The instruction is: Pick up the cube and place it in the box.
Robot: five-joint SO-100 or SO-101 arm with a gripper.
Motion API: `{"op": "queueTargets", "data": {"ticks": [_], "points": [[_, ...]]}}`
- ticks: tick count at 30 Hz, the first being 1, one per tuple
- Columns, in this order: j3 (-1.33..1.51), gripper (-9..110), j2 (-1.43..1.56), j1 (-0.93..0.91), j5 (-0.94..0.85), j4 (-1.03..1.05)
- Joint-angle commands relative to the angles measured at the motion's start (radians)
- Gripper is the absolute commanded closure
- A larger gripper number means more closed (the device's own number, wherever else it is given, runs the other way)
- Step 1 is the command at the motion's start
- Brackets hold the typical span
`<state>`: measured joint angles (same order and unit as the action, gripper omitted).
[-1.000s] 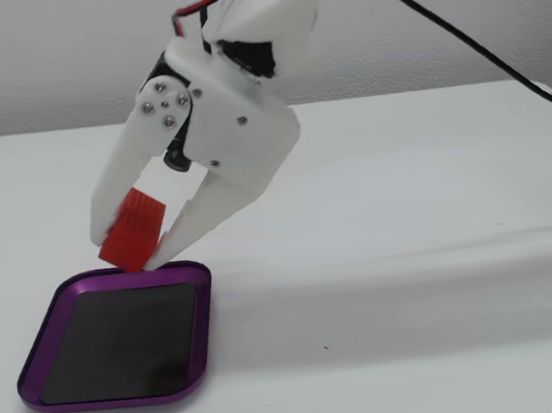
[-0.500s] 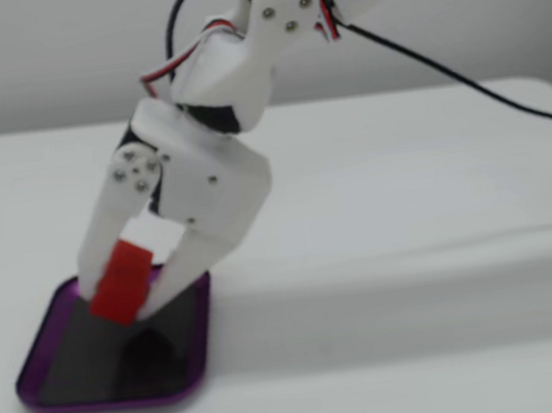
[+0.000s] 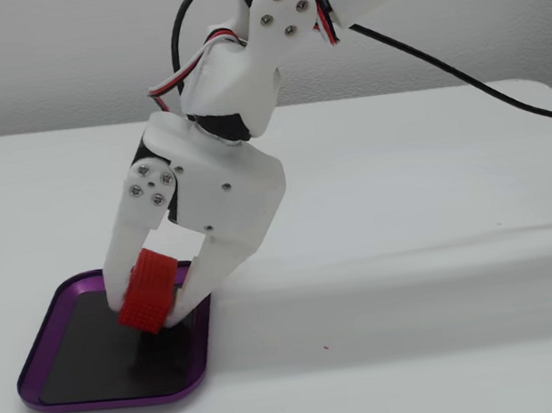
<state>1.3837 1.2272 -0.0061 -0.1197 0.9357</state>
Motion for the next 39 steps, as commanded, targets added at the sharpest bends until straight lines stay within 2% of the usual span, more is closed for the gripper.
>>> {"op": "queueTargets", "data": {"ticks": [1,9,14,18,27,33,39], "points": [[-0.037,96,0.023,-0.002,-0.006,0.006],[-0.037,82,0.023,-0.002,-0.032,0.041],[-0.048,82,0.029,0.0,-0.043,0.074],[-0.138,82,0.074,0.002,-0.038,0.178],[-0.27,82,0.327,0.002,-0.029,0.379],[-0.072,82,0.534,-0.011,-0.029,0.451],[0.27,82,0.735,-0.012,-0.031,0.439]]}}
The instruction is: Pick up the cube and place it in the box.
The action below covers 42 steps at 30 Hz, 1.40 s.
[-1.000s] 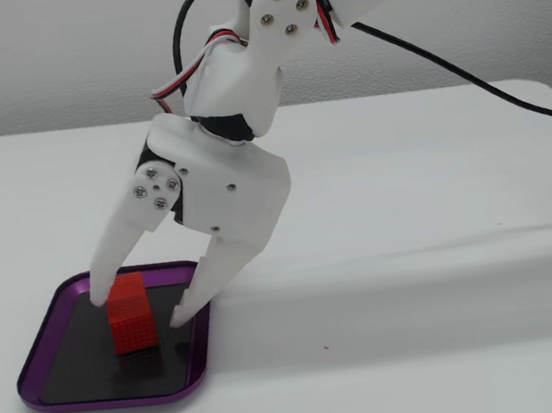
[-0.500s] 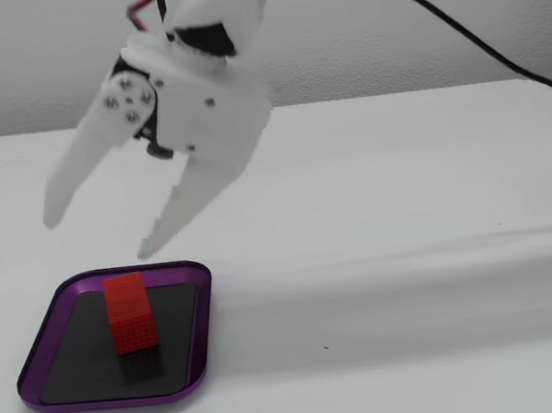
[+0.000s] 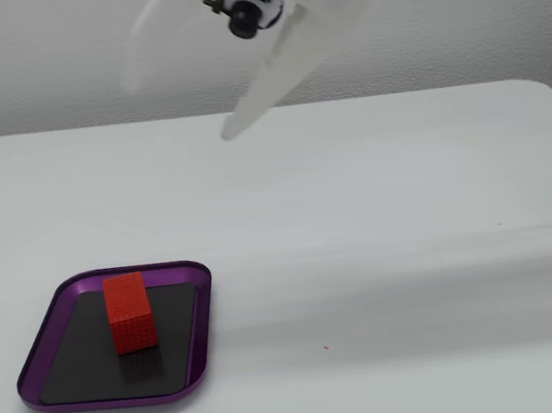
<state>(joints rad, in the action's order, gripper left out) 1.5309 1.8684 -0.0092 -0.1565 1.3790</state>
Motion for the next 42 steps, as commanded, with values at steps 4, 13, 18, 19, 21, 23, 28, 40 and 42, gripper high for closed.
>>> {"op": "queueTargets", "data": {"ticks": [4,13,18,19,21,23,28,40,42], "points": [[0.325,82,0.201,-0.002,0.008,-0.044],[0.695,82,0.397,-0.009,0.008,-0.304],[0.865,82,0.517,-0.011,0.006,-0.419],[0.897,82,0.545,-0.011,0.006,-0.436],[0.951,82,0.609,-0.011,0.008,-0.469],[0.997,82,0.683,-0.012,0.008,-0.495],[1.045,82,0.93,-0.025,0.091,-0.48],[1.167,82,1.486,-0.21,0.121,-0.319],[1.197,82,1.443,-0.21,0.124,-0.293]]}}
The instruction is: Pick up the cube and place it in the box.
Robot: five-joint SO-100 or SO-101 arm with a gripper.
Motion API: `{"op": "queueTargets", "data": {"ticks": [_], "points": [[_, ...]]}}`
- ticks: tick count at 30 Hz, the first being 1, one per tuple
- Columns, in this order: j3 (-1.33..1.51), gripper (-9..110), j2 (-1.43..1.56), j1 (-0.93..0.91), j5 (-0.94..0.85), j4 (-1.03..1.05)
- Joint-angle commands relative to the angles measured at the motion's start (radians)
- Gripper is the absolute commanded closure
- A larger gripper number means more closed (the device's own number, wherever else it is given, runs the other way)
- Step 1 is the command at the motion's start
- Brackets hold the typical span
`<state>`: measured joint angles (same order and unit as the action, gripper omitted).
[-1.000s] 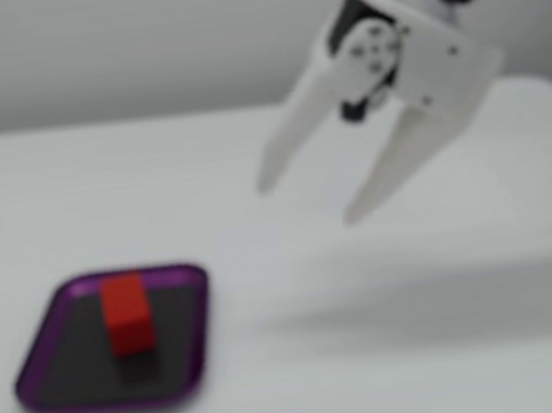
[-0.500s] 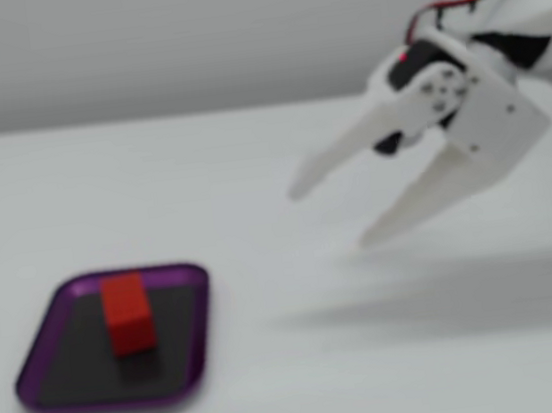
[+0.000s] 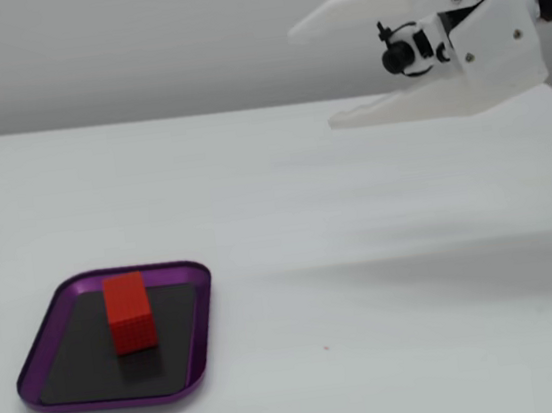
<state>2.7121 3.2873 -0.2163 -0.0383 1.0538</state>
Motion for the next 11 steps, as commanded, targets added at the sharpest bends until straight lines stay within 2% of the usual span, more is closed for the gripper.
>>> {"op": "queueTargets", "data": {"ticks": [1,6,10,11], "points": [[0.032,82,0.014,-0.002,-0.003,0.041],[0.129,85,0.012,0.0,-0.006,0.038],[0.153,102,0.012,0.015,-0.006,0.037],[0.153,103,0.012,0.031,-0.006,0.037]]}}
